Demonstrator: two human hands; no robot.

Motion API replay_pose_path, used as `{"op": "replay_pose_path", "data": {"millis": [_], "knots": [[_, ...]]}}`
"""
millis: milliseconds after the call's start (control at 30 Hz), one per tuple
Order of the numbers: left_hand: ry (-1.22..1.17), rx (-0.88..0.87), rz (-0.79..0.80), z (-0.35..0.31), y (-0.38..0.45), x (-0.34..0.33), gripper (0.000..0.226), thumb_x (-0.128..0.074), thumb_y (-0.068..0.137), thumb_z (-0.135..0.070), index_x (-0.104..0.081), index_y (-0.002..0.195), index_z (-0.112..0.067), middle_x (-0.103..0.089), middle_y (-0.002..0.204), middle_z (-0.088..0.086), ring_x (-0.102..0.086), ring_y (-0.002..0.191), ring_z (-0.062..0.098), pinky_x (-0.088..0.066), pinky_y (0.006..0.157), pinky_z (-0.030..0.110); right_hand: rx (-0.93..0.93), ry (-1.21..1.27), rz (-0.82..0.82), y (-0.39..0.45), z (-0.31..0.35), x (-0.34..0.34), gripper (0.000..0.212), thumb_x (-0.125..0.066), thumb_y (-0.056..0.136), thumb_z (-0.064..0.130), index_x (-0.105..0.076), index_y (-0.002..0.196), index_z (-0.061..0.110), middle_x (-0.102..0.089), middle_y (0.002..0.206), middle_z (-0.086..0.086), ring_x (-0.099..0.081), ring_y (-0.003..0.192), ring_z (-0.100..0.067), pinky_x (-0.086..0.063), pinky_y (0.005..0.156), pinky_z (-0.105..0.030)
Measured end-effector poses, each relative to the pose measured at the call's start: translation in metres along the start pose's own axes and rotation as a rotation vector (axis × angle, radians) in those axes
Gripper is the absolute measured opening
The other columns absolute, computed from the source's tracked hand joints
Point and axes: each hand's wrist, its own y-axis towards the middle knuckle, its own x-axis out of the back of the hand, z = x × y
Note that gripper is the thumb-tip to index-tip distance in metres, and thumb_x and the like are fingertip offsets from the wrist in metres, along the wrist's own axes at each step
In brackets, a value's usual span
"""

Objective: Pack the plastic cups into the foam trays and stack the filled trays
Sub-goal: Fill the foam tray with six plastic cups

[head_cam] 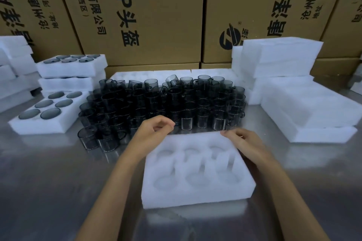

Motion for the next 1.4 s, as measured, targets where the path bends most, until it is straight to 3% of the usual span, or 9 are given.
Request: {"op": "replay_pose_path", "data": {"millis": [100, 233, 400, 567, 733, 900, 1100, 1200, 1400], "knots": [[-0.104, 0.068, 0.048, 0.007, -0.004, 0.008, 0.030, -0.060, 0.092, -0.008, -0.075, 0.089, -0.033, -0.076, 0.097, -0.006, -0.070, 0.093, 0.012, -0.053, 0.095, 0.040, 0.001, 0.006, -0.034, 0.002, -0.002, 0.003, 0.025, -0.073, 0.084, 0.042, -0.073, 0.078, 0.018, -0.069, 0.065, 0.010, -0.060, 0.054, 0.004, -0.040, 0.047, -0.006], [-0.164, 0.145, 0.092, 0.014, -0.008, 0.008, 0.034, -0.058, 0.085, 0.000, -0.076, 0.094, -0.027, -0.075, 0.102, 0.001, -0.067, 0.108, 0.028, -0.050, 0.100, 0.047, 0.001, 0.044, -0.045, -0.001, -0.003, -0.002, 0.021, -0.071, 0.086, 0.038, -0.070, 0.070, 0.024, -0.068, 0.071, 0.006, -0.060, 0.061, -0.003, -0.044, 0.059, -0.016], [-0.313, 0.115, -0.047, 0.020, -0.003, 0.004, 0.035, -0.059, 0.083, 0.007, -0.076, 0.093, -0.022, -0.076, 0.093, 0.000, -0.071, 0.087, 0.020, -0.057, 0.069, 0.027, 0.028, 0.133, -0.124, -0.005, 0.001, -0.014, 0.020, -0.071, 0.088, 0.031, -0.070, 0.081, 0.012, -0.069, 0.083, -0.011, -0.058, 0.066, -0.008, -0.046, 0.052, -0.011], [-0.454, 0.183, -0.054, 0.031, 0.001, 0.005, 0.033, -0.062, 0.083, 0.004, -0.077, 0.095, -0.024, -0.076, 0.100, 0.000, -0.074, 0.088, 0.019, -0.056, 0.064, 0.024, 0.019, 0.148, -0.161, -0.005, 0.003, -0.020, 0.016, -0.075, 0.086, 0.031, -0.073, 0.084, 0.015, -0.073, 0.094, -0.008, -0.068, 0.090, -0.024, -0.055, 0.086, -0.038], [-0.671, 0.291, -0.152, 0.035, 0.005, -0.003, 0.023, -0.062, 0.076, -0.009, -0.078, 0.091, -0.018, -0.077, 0.097, 0.008, -0.073, 0.079, 0.020, -0.058, 0.061, 0.027, 0.272, -0.028, -0.362, -0.001, 0.015, -0.021, 0.007, -0.075, 0.085, 0.026, -0.068, 0.084, 0.026, -0.065, 0.077, 0.012, -0.057, 0.072, -0.002, -0.044, 0.069, -0.022], [-0.693, 0.286, -0.279, 0.040, 0.010, -0.009, 0.017, -0.062, 0.074, -0.019, -0.076, 0.082, -0.015, -0.074, 0.082, 0.009, -0.066, 0.068, 0.017, -0.052, 0.061, 0.028, 0.454, -0.193, -0.188, 0.013, 0.063, -0.051, 0.014, -0.067, 0.088, 0.016, -0.068, 0.089, 0.030, -0.067, 0.079, 0.014, -0.056, 0.068, 0.000, -0.045, 0.068, -0.013], [-0.728, 0.265, -0.339, 0.044, 0.014, -0.007, 0.013, -0.063, 0.079, -0.021, -0.074, 0.078, -0.015, -0.067, 0.072, 0.004, -0.058, 0.057, 0.013, -0.046, 0.053, 0.027, 0.377, -0.452, 0.117, 0.064, 0.123, -0.123, 0.044, -0.049, 0.094, 0.014, -0.058, 0.135, 0.027, -0.076, 0.097, -0.002, -0.066, 0.101, -0.021, -0.052, 0.093, -0.037], [-0.776, 0.266, -0.324, 0.045, 0.016, -0.006, 0.014, -0.062, 0.078, -0.022, -0.074, 0.078, -0.014, -0.062, 0.067, 0.003, -0.053, 0.055, 0.014, -0.042, 0.053, 0.029, 0.306, -0.685, 0.117, 0.090, 0.132, -0.152, 0.048, -0.049, 0.096, 0.018, -0.049, 0.144, 0.024, -0.066, 0.124, -0.009, -0.061, 0.115, -0.032, -0.050, 0.090, -0.036], [-0.821, 0.299, -0.279, 0.043, 0.019, -0.005, 0.017, -0.064, 0.075, -0.025, -0.075, 0.079, -0.013, -0.062, 0.069, 0.004, -0.053, 0.057, 0.015, -0.042, 0.058, 0.031, 0.262, -0.803, 0.034, 0.115, 0.126, -0.170, 0.038, -0.055, 0.094, 0.020, -0.049, 0.131, 0.015, -0.062, 0.121, -0.010, -0.060, 0.109, -0.034, -0.040, 0.075, -0.034]]}}
